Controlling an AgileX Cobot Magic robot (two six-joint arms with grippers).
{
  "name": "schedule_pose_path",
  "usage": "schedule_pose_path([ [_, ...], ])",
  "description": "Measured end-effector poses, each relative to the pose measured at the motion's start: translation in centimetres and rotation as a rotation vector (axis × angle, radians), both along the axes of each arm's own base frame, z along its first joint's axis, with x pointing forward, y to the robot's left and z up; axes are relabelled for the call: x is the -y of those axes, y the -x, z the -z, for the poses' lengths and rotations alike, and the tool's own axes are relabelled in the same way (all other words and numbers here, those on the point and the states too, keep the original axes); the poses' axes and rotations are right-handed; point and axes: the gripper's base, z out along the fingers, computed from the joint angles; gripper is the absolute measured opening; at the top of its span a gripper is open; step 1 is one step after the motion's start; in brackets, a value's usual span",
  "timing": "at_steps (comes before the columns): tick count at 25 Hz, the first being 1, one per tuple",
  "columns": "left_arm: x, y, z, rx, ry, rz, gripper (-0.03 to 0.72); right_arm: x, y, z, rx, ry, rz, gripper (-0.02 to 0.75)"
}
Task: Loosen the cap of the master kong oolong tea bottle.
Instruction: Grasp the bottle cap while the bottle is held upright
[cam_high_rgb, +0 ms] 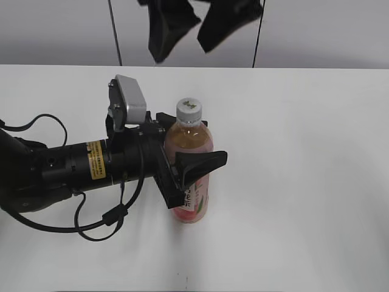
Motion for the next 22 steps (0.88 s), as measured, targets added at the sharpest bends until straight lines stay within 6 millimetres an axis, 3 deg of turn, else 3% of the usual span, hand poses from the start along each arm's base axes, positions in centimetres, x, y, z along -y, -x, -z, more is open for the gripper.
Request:
schedule_pose_path([
  [7,0.0,0.0,0.0,0.0,0.0,0.0,0.456,0.7,1.2,4.3,-0.212,0.048,0.16,0.524],
  [22,0.0,0.0,0.0,0.0,0.0,0.001,0.456,0.1,0.5,6.4,-0.268,0.085,0.211,0.493],
])
